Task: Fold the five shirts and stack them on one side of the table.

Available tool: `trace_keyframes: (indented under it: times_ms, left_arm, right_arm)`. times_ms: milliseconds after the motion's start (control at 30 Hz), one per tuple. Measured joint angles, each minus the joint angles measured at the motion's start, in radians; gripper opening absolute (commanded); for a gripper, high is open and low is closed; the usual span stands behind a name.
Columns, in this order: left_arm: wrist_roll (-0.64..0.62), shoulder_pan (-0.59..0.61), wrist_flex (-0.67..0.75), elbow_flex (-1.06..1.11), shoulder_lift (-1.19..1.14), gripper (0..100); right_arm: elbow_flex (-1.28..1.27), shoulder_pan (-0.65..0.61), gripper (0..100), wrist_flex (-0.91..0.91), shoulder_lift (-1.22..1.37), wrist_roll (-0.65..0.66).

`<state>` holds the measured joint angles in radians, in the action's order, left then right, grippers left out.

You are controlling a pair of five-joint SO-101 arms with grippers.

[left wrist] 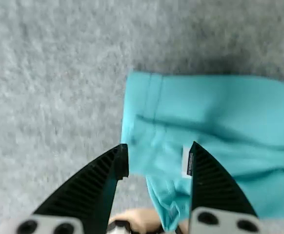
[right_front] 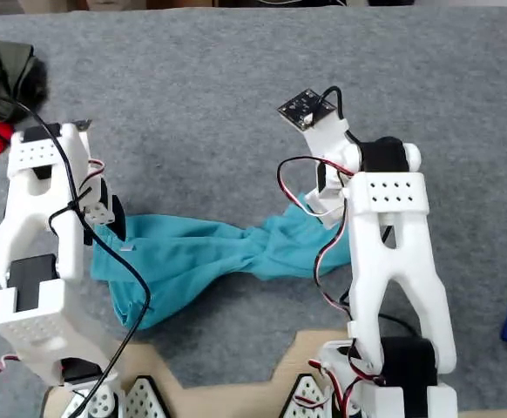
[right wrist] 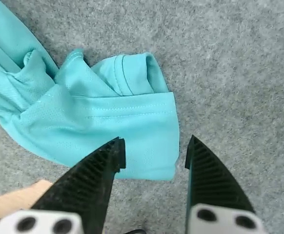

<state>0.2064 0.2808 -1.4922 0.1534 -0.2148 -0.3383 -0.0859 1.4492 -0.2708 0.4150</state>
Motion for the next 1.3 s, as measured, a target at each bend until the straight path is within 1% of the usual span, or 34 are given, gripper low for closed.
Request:
trace_keyframes:
  times_ms: [67, 167, 533, 700, 800, 933, 967, 1133, 1300]
  left_arm:
    - [0.000, 0.000, 0.034, 0.029, 0.000, 21]
    - [0.000, 0.000, 0.048, 0.038, 0.000, 21]
    - [0.000, 0.000, 0.035, 0.061, 0.000, 20]
    - [0.000, -0.048, 0.035, 0.083, 0.000, 6]
    - [0.000, -0.077, 0.035, 0.083, 0.000, 5]
    - [0.000, -0.084, 0.035, 0.083, 0.000, 4]
    - [0.000, -0.084, 0.035, 0.083, 0.000, 2]
    - [0.000, -0.084, -0.018, 0.069, 0.000, 2]
    - [0.000, -0.084, -0.095, -0.041, 0.000, 2]
  right_arm:
    - [0.000, 0.000, 21.7, 0.000, 0.000, 0.000]
    - [0.000, 0.000, 21.7, 0.000, 0.000, 0.000]
    - [0.000, 0.000, 21.7, -0.003, 0.000, 0.000]
    - [0.000, 0.000, 21.7, -0.057, 0.000, 0.000]
    - [0.000, 0.000, 21.7, -0.095, 0.000, 0.000]
    - [0.000, 0.000, 21.7, -0.150, 0.000, 0.000]
    - [0.000, 0.000, 21.7, -0.164, 0.008, 0.000]
    - [0.000, 0.000, 21.7, -0.238, 0.118, -0.017]
    - [0.025, 0.000, 21.7, -0.296, 0.285, -0.075]
